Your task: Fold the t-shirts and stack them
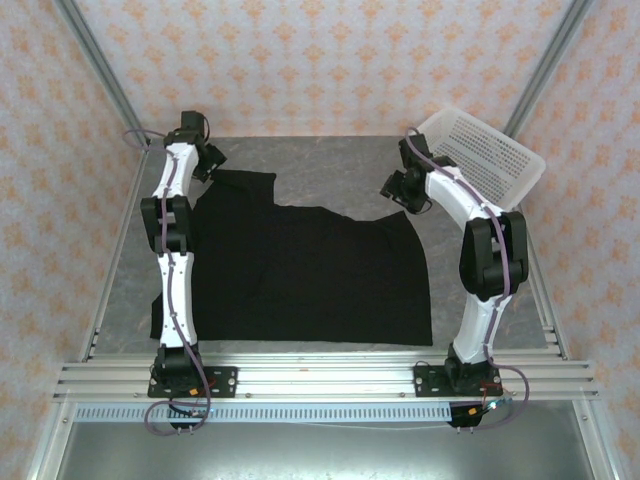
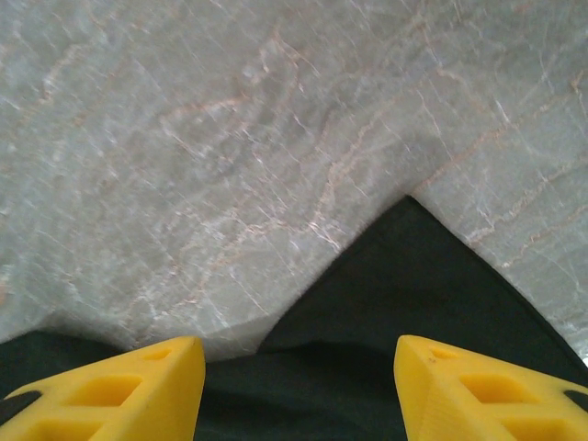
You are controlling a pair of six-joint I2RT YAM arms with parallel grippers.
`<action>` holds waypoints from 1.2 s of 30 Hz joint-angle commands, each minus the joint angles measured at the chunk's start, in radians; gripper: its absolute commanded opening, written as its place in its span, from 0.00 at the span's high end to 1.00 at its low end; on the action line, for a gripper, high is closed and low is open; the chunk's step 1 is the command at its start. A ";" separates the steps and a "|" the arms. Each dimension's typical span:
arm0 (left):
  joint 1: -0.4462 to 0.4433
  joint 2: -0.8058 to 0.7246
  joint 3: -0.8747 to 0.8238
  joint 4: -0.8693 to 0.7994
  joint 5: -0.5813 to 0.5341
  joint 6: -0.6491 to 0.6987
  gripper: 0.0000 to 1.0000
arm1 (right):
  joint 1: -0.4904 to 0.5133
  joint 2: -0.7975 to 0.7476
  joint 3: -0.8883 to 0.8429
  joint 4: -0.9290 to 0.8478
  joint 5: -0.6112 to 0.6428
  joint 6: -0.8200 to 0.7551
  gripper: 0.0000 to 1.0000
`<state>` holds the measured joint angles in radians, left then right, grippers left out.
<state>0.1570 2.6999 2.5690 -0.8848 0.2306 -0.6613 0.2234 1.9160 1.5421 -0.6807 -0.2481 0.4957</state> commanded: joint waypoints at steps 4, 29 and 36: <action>-0.002 0.043 0.028 -0.042 0.010 -0.005 0.51 | -0.002 -0.036 -0.019 -0.001 -0.001 0.008 0.43; -0.081 0.006 0.057 -0.198 -0.134 0.089 1.00 | -0.001 0.009 0.023 -0.019 0.093 0.009 0.44; -0.097 -0.156 -0.012 -0.134 -0.162 0.086 1.00 | -0.002 0.071 0.021 -0.013 0.268 0.058 0.45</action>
<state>0.0624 2.6743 2.5771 -1.0058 0.0959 -0.5922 0.2234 1.9423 1.5391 -0.6880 -0.1001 0.5198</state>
